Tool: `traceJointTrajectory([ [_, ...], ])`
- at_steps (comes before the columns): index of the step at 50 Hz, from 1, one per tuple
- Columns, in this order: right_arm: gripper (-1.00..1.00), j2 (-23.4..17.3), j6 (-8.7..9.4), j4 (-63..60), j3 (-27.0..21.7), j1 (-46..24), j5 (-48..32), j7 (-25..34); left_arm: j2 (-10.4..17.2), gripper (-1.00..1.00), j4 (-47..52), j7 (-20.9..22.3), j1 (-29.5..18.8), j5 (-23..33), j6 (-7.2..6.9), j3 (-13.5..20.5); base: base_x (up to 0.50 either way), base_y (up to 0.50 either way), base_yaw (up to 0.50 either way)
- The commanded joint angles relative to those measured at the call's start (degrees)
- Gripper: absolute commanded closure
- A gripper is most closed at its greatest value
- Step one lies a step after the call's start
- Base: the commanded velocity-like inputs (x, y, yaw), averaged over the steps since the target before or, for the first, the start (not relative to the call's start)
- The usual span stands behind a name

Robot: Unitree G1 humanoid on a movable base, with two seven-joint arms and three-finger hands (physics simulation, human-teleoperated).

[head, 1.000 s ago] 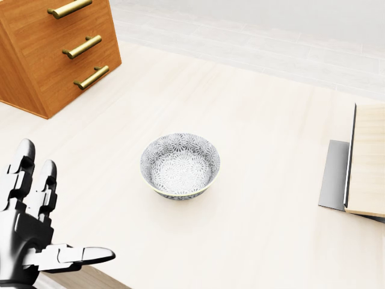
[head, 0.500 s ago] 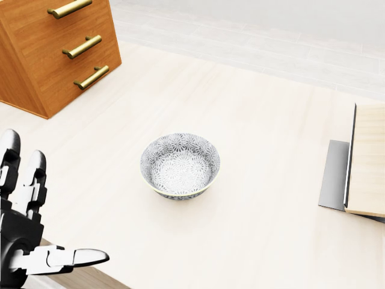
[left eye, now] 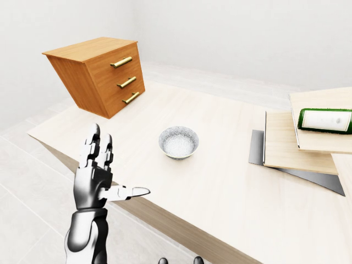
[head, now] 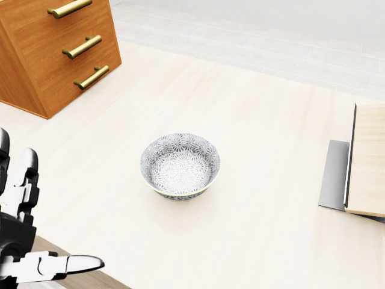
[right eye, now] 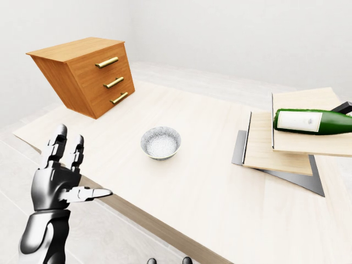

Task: Put the wine bottle on the wine rack.

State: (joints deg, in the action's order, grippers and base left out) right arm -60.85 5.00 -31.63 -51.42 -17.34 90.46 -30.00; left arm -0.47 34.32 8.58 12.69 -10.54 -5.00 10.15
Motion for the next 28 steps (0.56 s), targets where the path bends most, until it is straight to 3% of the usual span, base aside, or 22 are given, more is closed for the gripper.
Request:
traceJointTrajectory([
  [1,-1.0,2.2,0.0,-10.2,-9.7,8.6,10.6,0.0,-0.3,-1.0,1.4,0.7,1.0,-0.3,0.0,0.4,0.0,0.0,0.0],
  [11,-1.0,2.0,0.0,-15.4,-18.9,13.9,21.1,0.0,-0.9,-1.0,2.3,0.9,1.1,-0.8,0.0,0.7,0.0,0.0,0.0],
  [16,-1.0,1.5,0.0,-17.2,-23.3,16.8,22.5,0.0,-0.9,-1.0,2.8,0.9,1.3,-0.6,0.0,0.3,0.0,0.0,0.0],
  [28,-1.0,1.5,0.0,-18.6,-22.1,14.7,17.7,0.0,-0.9,-1.0,7.7,0.6,1.5,-2.3,0.0,1.6,0.0,0.0,0.0],
])
